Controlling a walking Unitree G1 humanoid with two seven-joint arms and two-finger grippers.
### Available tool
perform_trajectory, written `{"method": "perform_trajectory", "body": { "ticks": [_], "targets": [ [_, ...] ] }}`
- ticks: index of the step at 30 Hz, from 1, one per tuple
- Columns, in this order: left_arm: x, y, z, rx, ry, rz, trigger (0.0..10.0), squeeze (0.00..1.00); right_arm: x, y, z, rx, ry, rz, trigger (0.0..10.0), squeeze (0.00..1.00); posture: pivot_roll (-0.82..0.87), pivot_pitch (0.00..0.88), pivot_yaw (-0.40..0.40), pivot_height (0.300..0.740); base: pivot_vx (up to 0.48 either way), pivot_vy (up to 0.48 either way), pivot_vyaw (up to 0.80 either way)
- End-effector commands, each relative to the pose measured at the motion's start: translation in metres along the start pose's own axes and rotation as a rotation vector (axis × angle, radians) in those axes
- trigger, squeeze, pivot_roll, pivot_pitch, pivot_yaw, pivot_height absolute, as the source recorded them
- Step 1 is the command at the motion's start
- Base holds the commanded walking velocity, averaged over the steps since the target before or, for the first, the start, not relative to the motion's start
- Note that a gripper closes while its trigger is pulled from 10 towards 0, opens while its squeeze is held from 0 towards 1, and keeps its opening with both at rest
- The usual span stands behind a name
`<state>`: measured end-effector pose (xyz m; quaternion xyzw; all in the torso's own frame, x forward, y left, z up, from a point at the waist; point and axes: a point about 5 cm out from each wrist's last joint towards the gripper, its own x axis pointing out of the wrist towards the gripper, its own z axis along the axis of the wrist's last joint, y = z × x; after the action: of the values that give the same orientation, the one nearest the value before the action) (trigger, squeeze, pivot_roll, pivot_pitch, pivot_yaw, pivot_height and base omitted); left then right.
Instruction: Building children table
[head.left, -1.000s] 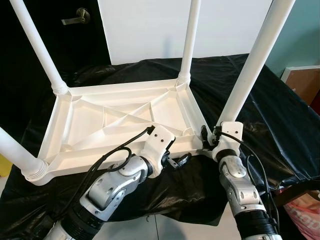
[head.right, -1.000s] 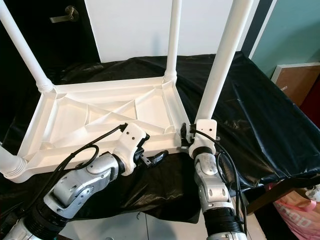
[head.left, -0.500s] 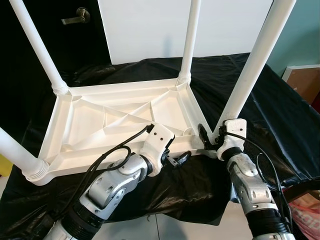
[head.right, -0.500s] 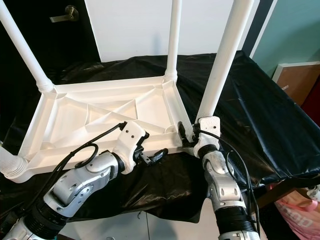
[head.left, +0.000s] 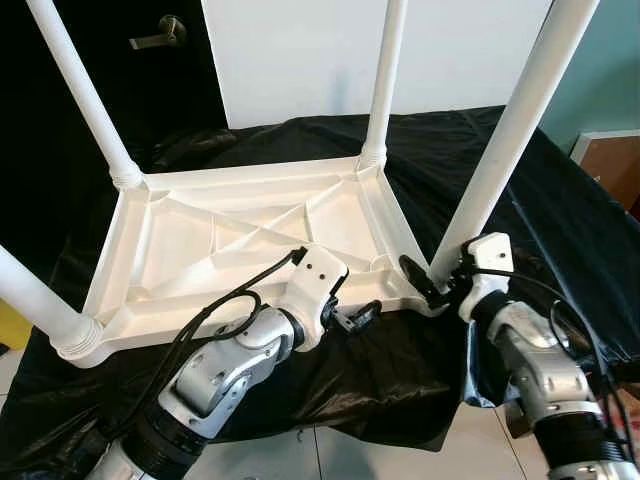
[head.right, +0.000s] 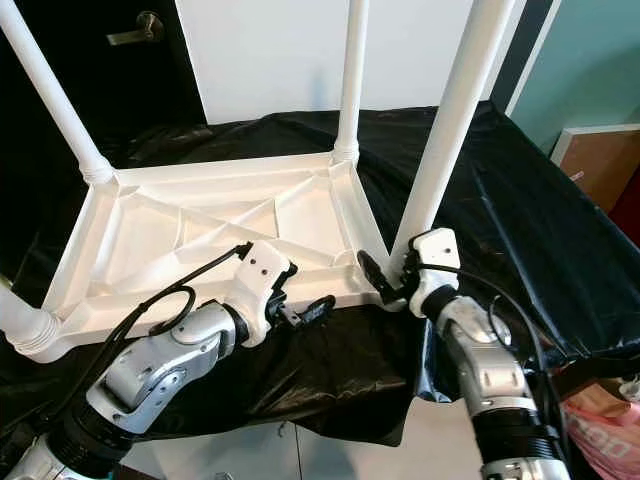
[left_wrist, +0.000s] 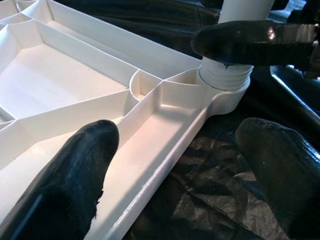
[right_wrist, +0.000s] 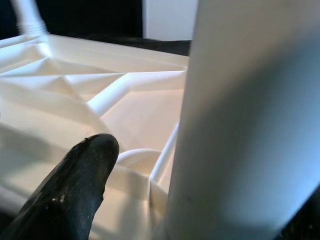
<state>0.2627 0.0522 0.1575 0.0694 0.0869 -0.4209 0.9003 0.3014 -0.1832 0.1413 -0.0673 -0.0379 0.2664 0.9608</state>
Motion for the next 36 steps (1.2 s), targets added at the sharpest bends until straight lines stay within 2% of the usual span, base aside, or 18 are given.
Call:
{"method": "perform_trajectory", "body": {
  "ticks": [1,3,4,5,7,8,18,19,22,26,29,32,36],
  "targets": [
    [0.001,-0.006,0.000,0.014,0.014,-0.146,10.0,0.00,0.000,-0.003,-0.004,-0.003,0.024,0.050,10.0,0.00,-0.08,0.037,0.013,0.740,0.000,0.000,0.00],
    [0.002,-0.006,0.000,0.015,0.015,-0.149,10.0,0.00,0.001,-0.005,-0.004,-0.008,0.031,0.060,10.0,0.00,-0.08,0.037,0.013,0.740,0.000,0.000,0.00],
    [0.002,-0.007,0.000,0.017,0.015,-0.153,10.0,0.00,0.001,-0.007,-0.006,-0.014,0.041,0.069,5.4,0.00,-0.07,0.036,0.014,0.740,0.000,0.000,0.00],
    [0.002,-0.007,0.001,0.018,0.014,-0.155,10.0,0.00,0.002,-0.008,-0.008,-0.020,0.054,0.085,1.3,0.00,-0.07,0.036,0.017,0.740,0.000,0.000,0.00],
    [0.002,-0.006,0.001,0.018,0.014,-0.155,10.0,0.00,0.002,-0.008,-0.009,-0.024,0.062,0.095,1.3,0.00,-0.07,0.036,0.017,0.740,0.000,0.000,0.00],
    [0.002,-0.006,0.001,0.019,0.014,-0.155,10.0,0.00,0.002,-0.008,-0.011,-0.026,0.070,0.107,0.0,0.00,-0.07,0.036,0.017,0.740,0.000,0.000,0.00],
    [0.001,-0.007,0.000,0.017,0.017,-0.154,10.0,0.00,0.002,-0.009,-0.017,-0.006,0.093,0.136,0.0,0.00,-0.07,0.031,0.015,0.740,0.000,0.000,0.00],
    [0.001,-0.007,0.000,0.016,0.016,-0.154,10.0,0.00,0.002,-0.010,-0.020,0.005,0.100,0.120,10.0,0.00,-0.07,0.031,0.015,0.740,0.000,0.000,0.00],
    [0.001,-0.007,0.001,0.016,0.016,-0.154,10.0,0.00,0.002,-0.011,-0.021,0.010,0.102,0.107,10.0,0.00,-0.07,0.031,0.015,0.740,0.000,0.000,0.00],
    [0.001,-0.009,-0.001,0.014,0.019,-0.155,10.0,0.00,0.003,-0.011,-0.025,0.019,0.107,0.003,10.0,0.00,-0.06,0.025,0.005,0.740,0.000,0.000,0.00],
    [0.001,-0.010,-0.001,0.013,0.019,-0.157,10.0,0.00,0.004,-0.010,-0.026,0.029,0.106,-0.017,10.0,0.00,-0.06,0.025,0.005,0.740,0.000,0.000,0.00],
    [0.001,-0.010,-0.001,0.012,0.018,-0.158,10.0,0.00,0.007,-0.007,-0.031,0.039,0.123,-0.132,10.0,0.00,-0.06,0.021,0.001,0.740,0.000,0.000,0.00],
    [0.001,-0.011,-0.002,0.013,0.018,-0.158,10.0,0.00,0.011,0.002,-0.032,0.063,0.119,-0.206,10.0,0.00,-0.06,0.018,-0.001,0.740,0.000,0.000,0.00]
  ]
}}
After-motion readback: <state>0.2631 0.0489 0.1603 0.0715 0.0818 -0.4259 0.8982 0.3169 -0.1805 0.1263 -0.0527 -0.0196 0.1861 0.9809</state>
